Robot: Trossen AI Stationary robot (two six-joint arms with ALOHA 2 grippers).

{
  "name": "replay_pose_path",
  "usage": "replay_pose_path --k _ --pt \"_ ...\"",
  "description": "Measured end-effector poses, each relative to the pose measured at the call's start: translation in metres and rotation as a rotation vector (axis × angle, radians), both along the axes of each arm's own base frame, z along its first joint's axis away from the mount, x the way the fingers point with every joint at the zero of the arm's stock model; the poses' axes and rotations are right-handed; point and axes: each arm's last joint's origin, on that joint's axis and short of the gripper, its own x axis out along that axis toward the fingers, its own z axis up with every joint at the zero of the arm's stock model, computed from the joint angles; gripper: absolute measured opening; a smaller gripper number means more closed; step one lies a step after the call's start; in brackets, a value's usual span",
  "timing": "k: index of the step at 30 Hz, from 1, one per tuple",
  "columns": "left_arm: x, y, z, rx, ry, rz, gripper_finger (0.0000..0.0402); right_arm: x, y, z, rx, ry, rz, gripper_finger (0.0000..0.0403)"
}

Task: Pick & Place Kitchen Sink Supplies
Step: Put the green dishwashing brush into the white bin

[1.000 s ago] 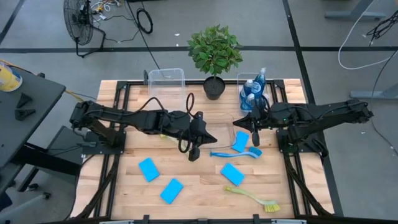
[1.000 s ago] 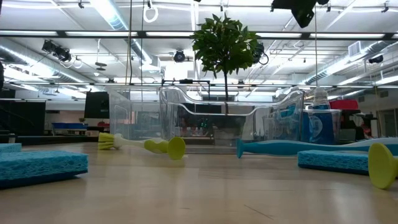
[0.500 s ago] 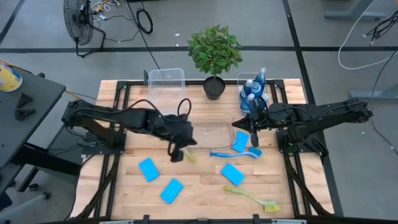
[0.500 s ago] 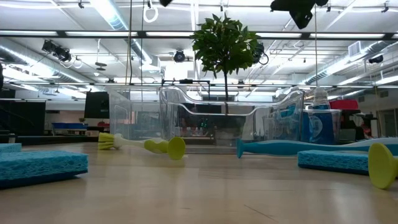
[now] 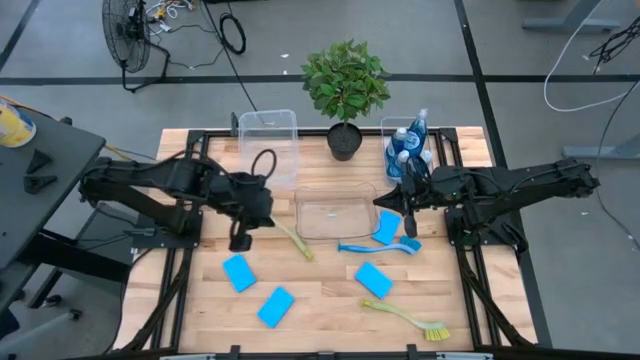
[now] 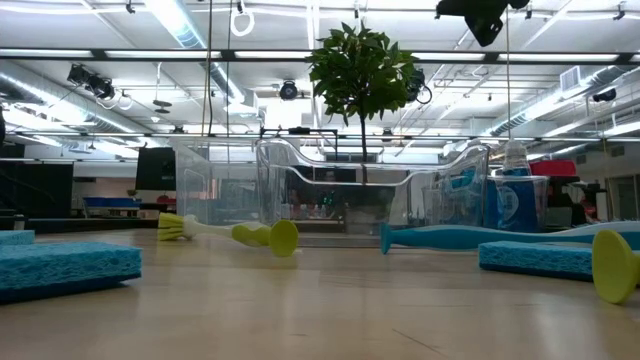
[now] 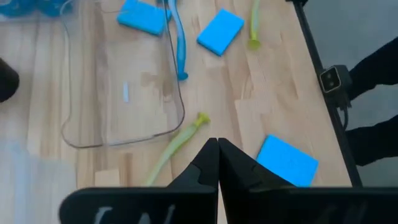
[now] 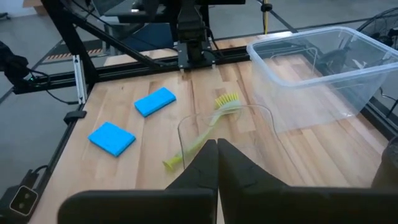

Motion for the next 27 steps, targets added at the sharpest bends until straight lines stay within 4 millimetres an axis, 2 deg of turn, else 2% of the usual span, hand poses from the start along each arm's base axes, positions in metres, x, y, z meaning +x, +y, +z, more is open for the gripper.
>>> replay_pose_path --k 5,10,16,22,27 --pt "-0.011 0.0 0.001 -0.016 0.045 -0.023 0.0004 0.0 0.0 0.0 0.0 0.004 -0.001 0.0" --pt "-0.015 -0.009 -0.006 -0.059 0.152 -0.099 0.0004 0.0 0.0 0.0 0.017 0.004 -0.009 0.0" --pt "-0.023 -0.018 -0.011 -0.004 0.227 -0.152 0.0006 0.0 0.0 0.0 0.037 0.003 -0.024 0.0" --pt "-0.026 -0.018 -0.013 0.029 0.258 -0.147 0.0012 0.0 -0.001 0.0 0.034 0.001 -0.045 0.0" --pt "-0.035 -0.016 -0.017 0.031 0.369 -0.112 0.0013 0.0 -0.001 0.0 0.034 0.0 -0.045 0.0"
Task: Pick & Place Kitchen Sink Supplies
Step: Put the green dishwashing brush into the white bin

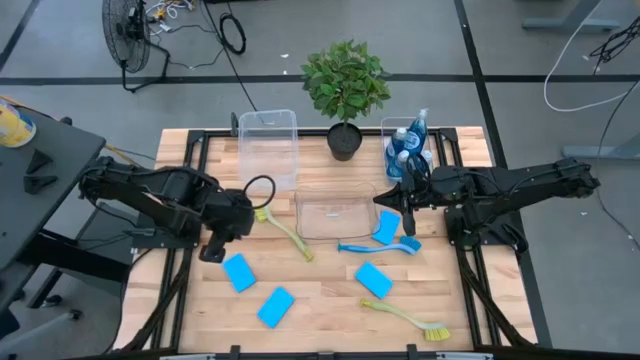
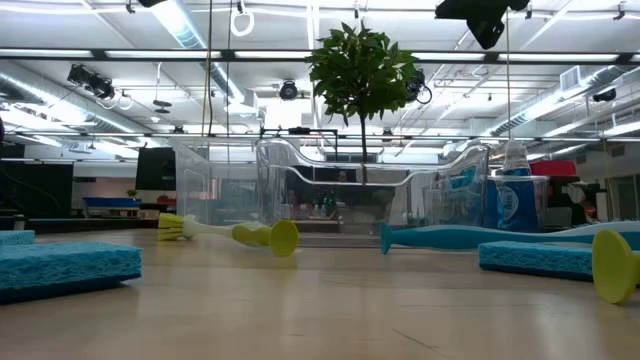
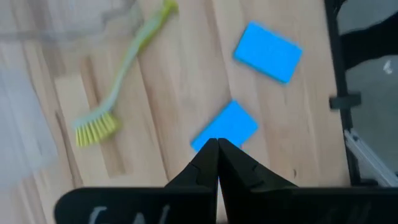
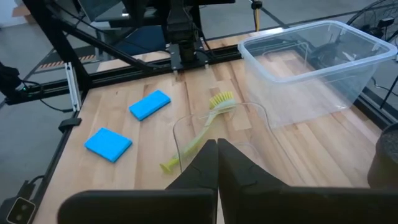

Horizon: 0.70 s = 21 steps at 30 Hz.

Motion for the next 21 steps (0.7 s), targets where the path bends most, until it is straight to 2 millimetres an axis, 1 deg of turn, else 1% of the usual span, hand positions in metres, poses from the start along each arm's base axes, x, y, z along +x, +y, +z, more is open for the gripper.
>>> replay_pose_path --k 2,7,9,12,16,21 --pt "-0.003 0.001 -0.001 0.002 0.028 0.015 0.0014 0.0 0.0 0.0 0.0 0.0 0.0 0.0" --pt "-0.003 0.001 -0.002 0.006 0.032 0.006 0.0014 0.0 0.0 0.0 0.0 0.0 0.0 0.0" --pt "-0.003 0.001 -0.008 0.012 0.05 0.004 0.0014 0.0 0.0 0.0 0.0 0.0 0.0 0.0" --pt "-0.004 -0.002 -0.024 0.018 0.112 -0.029 0.0018 0.0 0.0 0.0 0.0 0.0 0.0 0.0" --pt "-0.004 -0.004 -0.043 0.027 0.166 -0.046 0.0046 0.0 0.0 0.0 0.0 0.0 0.0 0.0" --pt "-0.005 -0.002 -0.066 0.087 0.203 -0.092 0.0101 0.0 0.0 0.0 0.0 0.0 0.0 0.0"
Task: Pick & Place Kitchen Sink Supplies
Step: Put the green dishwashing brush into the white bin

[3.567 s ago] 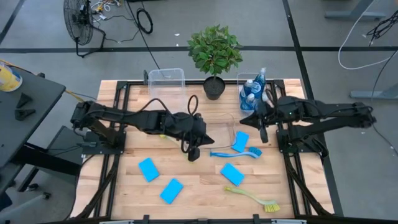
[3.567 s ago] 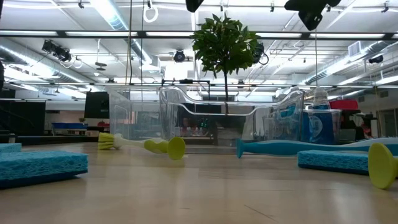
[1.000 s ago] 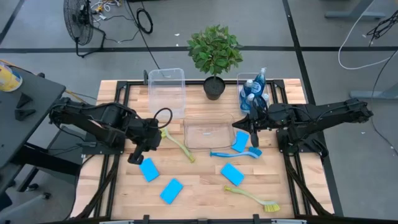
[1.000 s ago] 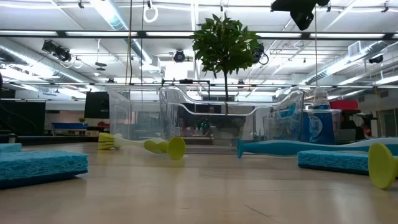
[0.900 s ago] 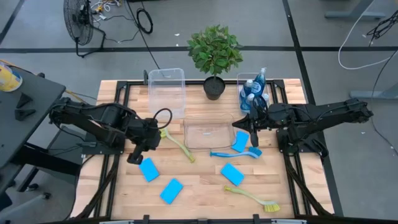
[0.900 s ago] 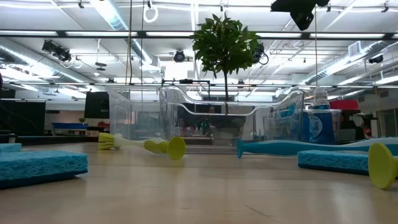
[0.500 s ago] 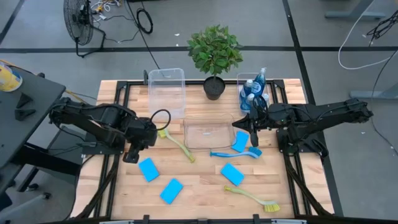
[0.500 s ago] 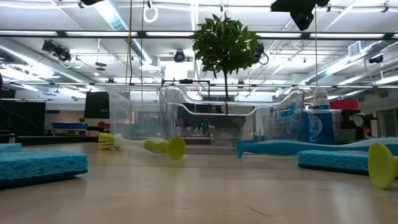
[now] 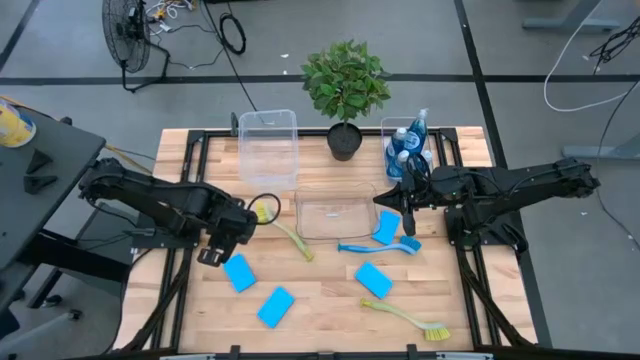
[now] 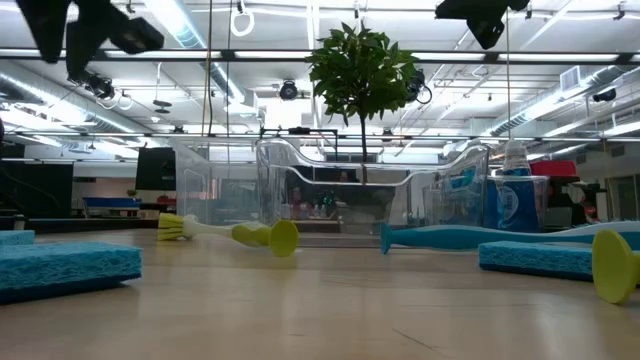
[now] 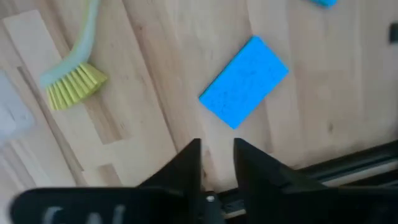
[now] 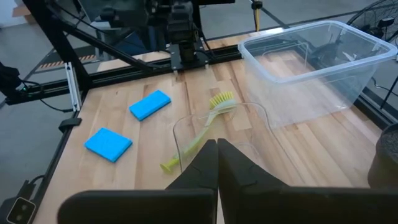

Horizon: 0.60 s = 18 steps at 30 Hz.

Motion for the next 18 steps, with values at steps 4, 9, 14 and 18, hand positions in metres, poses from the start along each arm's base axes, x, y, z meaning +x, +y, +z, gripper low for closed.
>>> replay_pose_path --k 4,9,14,18 --pt "0.002 0.002 -0.014 0.023 -0.002 0.001 0.0149 0.0 0.0 0.0 0.0 0.0 0.0 0.0" --pt "0.007 0.006 -0.026 0.024 -0.04 -0.006 0.0204 0.0 0.0 0.0 0.0 0.0 0.0 0.0" --pt "0.018 0.013 -0.04 0.031 -0.14 -0.03 0.024 0.0 0.0 0.0 0.0 0.0 0.0 0.0" --pt "0.026 0.023 -0.052 0.046 -0.21 -0.036 0.0251 0.0 0.0 0.0 0.0 0.0 0.0 0.0"
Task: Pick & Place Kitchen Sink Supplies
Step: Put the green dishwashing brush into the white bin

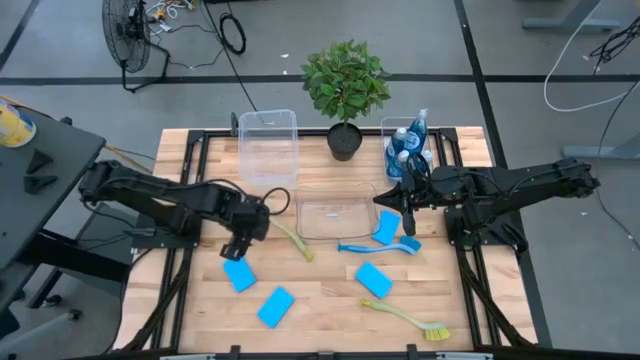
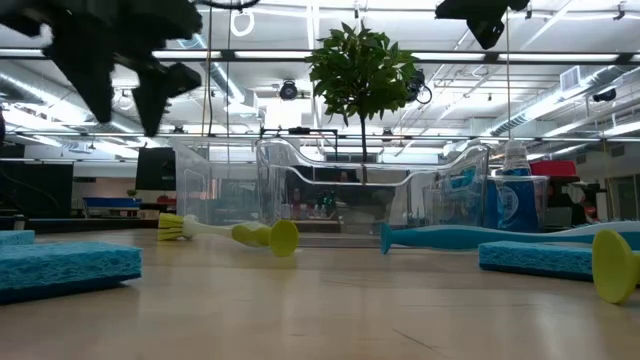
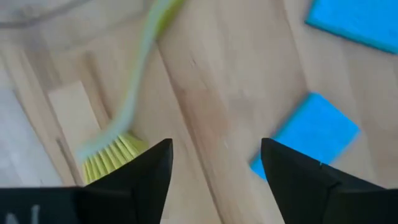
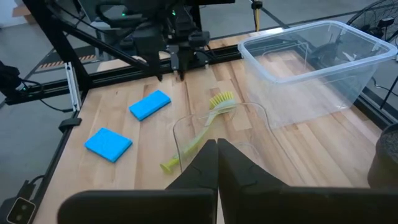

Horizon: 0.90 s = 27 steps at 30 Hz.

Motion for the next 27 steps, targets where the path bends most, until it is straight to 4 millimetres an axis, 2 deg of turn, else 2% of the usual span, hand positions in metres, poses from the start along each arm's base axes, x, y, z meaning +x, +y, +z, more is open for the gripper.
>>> replay_pose_path --k 8,13,20,27 --pt "0.011 0.017 -0.018 0.119 -0.138 -0.12 0.0252 0.0 0.0 0.0 0.0 0.0 0.0 0.0" --pt "0.02 0.028 -0.018 0.132 -0.208 -0.093 0.0252 0.0 0.0 0.0 0.004 0.0 -0.002 0.0" --pt "0.029 0.04 -0.032 0.071 -0.166 -0.081 0.0252 -0.001 0.0 -0.001 0.018 0.011 -0.008 0.0003" --pt "0.04 0.043 -0.055 0.074 -0.074 -0.101 0.0252 -0.001 0.0 -0.002 0.021 0.024 -0.01 0.0004"
